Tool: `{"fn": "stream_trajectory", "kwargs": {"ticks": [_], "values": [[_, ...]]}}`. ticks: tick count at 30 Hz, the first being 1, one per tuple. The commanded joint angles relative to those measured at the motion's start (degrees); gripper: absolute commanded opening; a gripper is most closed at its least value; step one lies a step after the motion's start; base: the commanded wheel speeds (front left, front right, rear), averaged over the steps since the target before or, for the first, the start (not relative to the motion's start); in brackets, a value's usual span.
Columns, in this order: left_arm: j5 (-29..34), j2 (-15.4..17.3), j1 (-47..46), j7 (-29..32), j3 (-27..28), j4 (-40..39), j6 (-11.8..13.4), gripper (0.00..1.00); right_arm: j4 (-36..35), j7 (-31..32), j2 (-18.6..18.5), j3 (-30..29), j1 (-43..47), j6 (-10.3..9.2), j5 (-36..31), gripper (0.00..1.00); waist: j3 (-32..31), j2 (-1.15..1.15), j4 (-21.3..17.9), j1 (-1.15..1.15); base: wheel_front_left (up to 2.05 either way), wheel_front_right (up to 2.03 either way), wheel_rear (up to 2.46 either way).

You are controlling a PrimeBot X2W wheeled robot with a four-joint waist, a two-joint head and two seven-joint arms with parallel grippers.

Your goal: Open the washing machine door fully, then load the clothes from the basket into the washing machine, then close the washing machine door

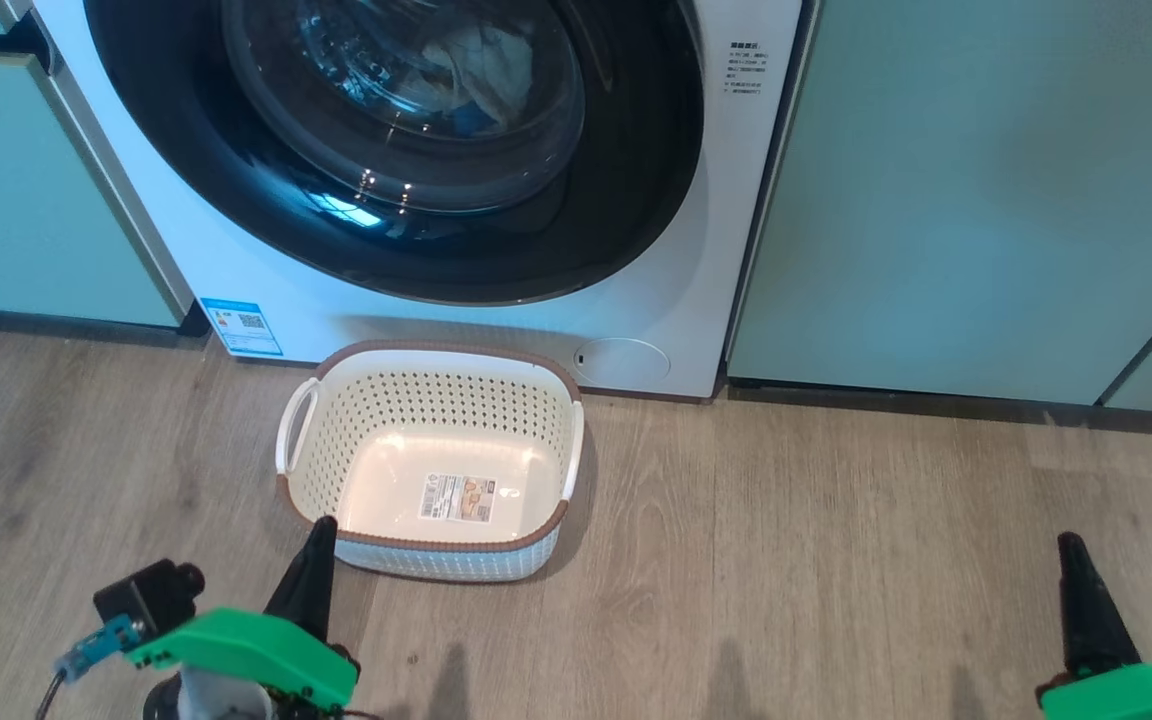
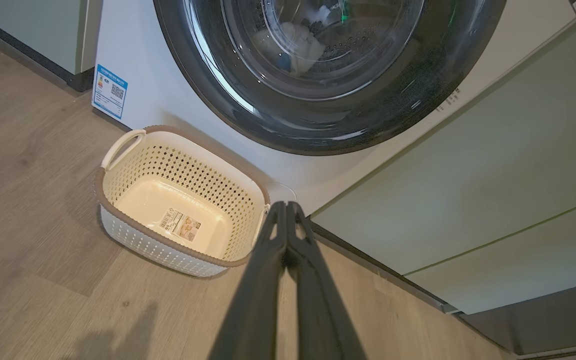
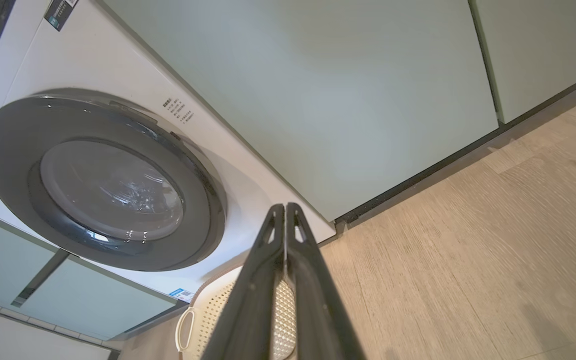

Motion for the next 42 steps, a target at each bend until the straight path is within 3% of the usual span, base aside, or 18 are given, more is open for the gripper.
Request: {"fn": "stream_trajectory", "kwargs": {"ticks": [1, 42], "values": [[-1.66, 0.21, -3.25, 0.31, 1.77, -1.38, -0.38, 0.00, -1.46, 0.40, -1.30, -0.03, -2.92, -0.08, 1.83, 0.00, -0.03, 0.00, 0.03, 0.00, 0.00, 0.00, 0.00], [-27.65, -1.16, -6.84, 5.33, 4.52, 3.42, -2.36, 0.00, 2.66, 5.42, -1.65, -1.54, -7.31, -0.15, 28.28, 0.00, -0.93, 0.00, 0.95, 0.00, 0.00, 0.00, 0.00]]}}
